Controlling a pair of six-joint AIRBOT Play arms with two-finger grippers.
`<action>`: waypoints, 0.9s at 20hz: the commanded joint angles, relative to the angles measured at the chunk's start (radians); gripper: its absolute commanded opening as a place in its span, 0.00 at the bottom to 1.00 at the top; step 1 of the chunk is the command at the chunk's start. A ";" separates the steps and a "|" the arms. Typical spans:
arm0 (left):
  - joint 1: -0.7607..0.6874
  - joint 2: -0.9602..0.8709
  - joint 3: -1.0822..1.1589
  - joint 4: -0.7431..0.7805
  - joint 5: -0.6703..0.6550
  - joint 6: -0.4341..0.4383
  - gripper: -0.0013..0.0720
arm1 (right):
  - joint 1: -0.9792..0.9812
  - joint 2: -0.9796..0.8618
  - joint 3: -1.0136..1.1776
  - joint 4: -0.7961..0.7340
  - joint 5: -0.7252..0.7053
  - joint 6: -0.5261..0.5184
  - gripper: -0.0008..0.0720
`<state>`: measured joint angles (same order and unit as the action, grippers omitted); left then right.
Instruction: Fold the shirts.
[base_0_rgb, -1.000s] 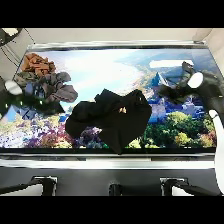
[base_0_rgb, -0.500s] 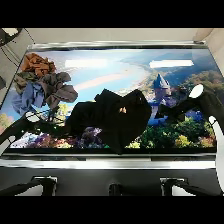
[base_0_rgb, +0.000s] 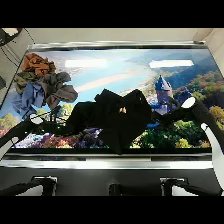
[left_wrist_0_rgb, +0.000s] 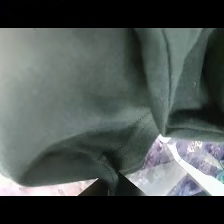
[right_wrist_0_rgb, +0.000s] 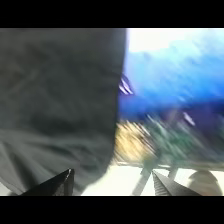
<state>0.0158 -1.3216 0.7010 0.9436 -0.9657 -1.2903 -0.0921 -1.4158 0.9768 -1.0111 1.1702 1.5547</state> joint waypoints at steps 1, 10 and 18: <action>0.002 0.031 0.000 0.006 -0.003 0.001 0.07 | 0.090 -0.070 -0.045 0.113 -0.141 -0.027 0.78; 0.003 0.243 0.237 0.010 -0.053 0.095 0.06 | 0.139 0.032 0.133 0.028 -0.192 -0.083 0.09; 0.243 0.488 1.175 0.201 0.140 -0.196 0.07 | 0.095 0.570 0.788 -0.457 -0.539 0.012 0.09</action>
<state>0.1711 -0.8986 1.6032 1.0531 -0.8795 -1.3346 0.0109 -1.0107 1.5818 -1.2911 0.7406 1.5093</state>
